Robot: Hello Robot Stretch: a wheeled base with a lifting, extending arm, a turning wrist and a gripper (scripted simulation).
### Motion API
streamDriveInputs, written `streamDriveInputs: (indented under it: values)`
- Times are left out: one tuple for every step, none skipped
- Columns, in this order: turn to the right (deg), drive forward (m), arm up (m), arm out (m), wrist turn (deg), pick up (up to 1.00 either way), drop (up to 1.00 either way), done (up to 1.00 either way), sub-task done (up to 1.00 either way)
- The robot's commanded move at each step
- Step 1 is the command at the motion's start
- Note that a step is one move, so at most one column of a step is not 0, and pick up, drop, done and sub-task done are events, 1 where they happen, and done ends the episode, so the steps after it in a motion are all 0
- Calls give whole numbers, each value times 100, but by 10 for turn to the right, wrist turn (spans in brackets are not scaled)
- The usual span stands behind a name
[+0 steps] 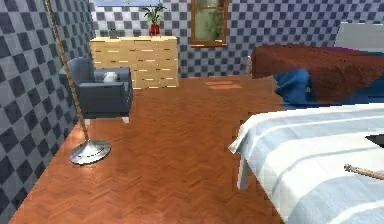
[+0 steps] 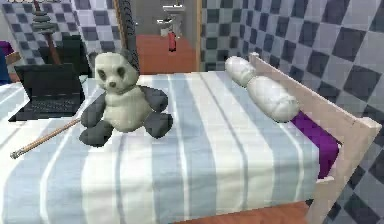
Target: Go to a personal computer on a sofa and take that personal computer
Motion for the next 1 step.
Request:
streamDriveInputs:
  values:
    - [0,100,0,0,0,0,0,0,0]
